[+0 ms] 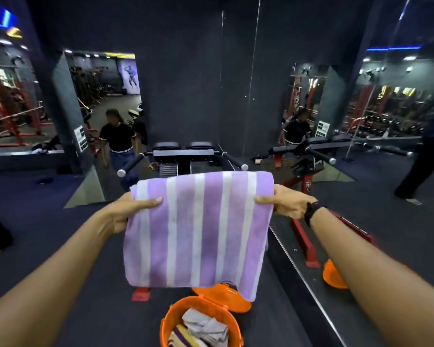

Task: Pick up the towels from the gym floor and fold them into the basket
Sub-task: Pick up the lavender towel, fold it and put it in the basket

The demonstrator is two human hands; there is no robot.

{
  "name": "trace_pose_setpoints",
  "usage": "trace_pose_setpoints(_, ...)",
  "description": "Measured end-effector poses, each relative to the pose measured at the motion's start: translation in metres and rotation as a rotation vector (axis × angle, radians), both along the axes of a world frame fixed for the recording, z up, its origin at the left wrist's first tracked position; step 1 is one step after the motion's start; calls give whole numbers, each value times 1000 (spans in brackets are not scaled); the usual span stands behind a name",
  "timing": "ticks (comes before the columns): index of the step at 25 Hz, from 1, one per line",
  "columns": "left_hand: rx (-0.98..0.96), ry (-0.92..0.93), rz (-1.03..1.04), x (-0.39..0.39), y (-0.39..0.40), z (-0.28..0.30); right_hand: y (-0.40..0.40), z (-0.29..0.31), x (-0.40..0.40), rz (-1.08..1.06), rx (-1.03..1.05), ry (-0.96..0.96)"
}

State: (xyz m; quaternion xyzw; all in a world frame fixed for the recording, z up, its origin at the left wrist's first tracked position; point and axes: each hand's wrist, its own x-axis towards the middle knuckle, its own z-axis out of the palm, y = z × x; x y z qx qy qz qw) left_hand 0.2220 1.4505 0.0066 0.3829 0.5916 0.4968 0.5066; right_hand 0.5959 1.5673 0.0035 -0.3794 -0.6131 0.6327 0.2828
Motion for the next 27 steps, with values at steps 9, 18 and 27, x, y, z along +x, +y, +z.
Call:
trace_pose_setpoints(9,64,-151,313,6,9,6,-2,20,-9,-192,114,229)
trace_pose_setpoints(18,340,219,72,-12,12,-1,9,10,2,-334,467,-289)
trace_pose_setpoints(27,212,668,-390,-40,-6,31,-6,34,15,197,111,-74)
